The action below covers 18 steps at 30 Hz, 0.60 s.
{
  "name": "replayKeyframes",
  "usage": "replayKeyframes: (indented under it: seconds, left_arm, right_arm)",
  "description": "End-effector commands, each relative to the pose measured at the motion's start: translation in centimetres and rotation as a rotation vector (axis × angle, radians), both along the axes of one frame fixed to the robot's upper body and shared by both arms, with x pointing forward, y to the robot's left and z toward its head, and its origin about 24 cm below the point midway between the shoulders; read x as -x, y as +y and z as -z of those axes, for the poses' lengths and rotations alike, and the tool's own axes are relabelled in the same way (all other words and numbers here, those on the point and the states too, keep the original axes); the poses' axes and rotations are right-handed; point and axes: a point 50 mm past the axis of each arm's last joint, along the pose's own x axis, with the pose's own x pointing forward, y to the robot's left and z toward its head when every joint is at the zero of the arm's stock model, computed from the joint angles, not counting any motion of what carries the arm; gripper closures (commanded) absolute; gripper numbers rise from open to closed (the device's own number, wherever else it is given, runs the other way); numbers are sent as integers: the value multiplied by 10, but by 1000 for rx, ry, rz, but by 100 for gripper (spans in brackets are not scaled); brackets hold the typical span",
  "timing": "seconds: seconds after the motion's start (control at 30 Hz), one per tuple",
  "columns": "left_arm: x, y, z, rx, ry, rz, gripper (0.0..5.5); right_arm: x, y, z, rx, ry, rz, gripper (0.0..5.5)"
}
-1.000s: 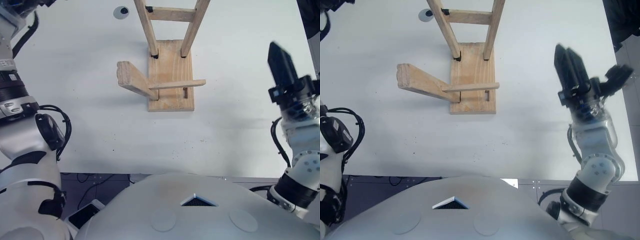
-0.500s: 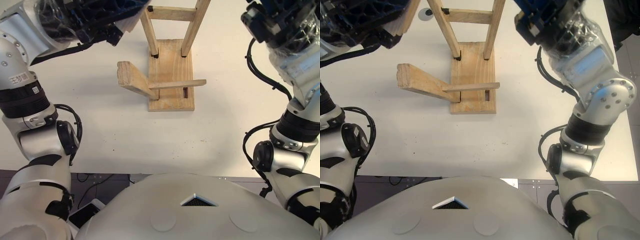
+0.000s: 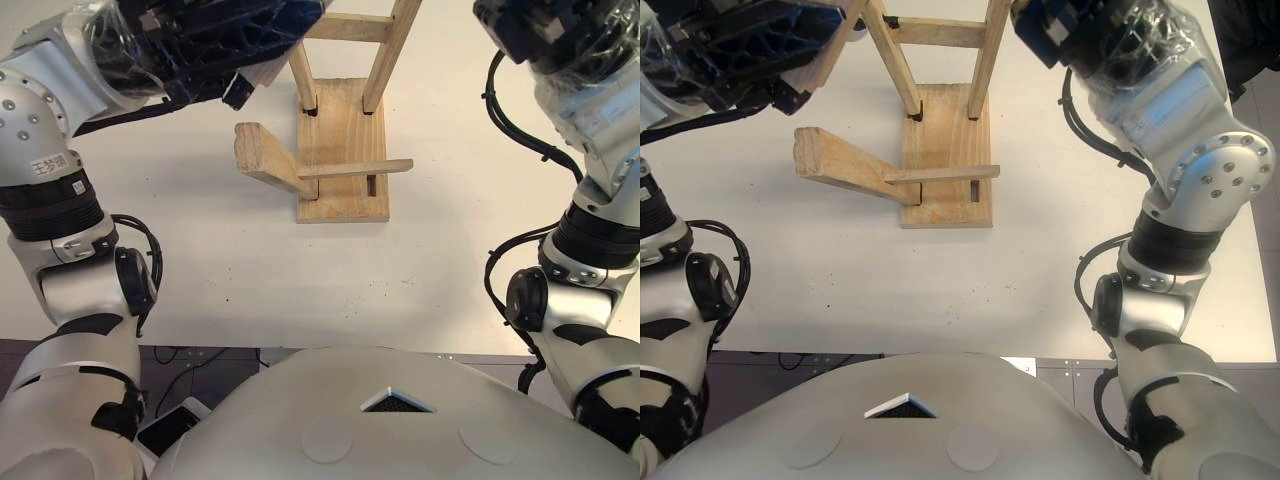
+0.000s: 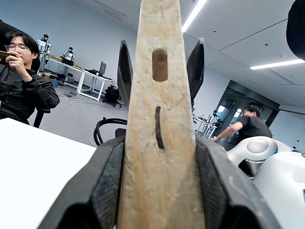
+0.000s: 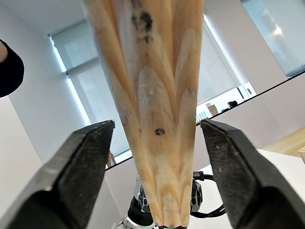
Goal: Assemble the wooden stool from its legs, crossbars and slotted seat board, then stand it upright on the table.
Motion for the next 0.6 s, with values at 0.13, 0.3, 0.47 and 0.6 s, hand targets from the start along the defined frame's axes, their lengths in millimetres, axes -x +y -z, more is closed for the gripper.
replayKeyframes:
  seconds: [0.13,0.3,0.47,0.6]
  left_arm:
    - [-1,-2,-6,-23,-37,4,350]
    - [-2,-1,-8,-19,-42,7,350]
    - [-12,5,-6,-50,-32,-74,301]
    - [-16,27,2,-97,-9,-154,239]
  right_arm:
    - [-6,6,-6,-31,7,-5,339]
    - [-6,4,-5,-34,9,1,342]
    - [-10,-1,0,-8,12,72,343]
    - [-8,-28,11,49,25,204,344]
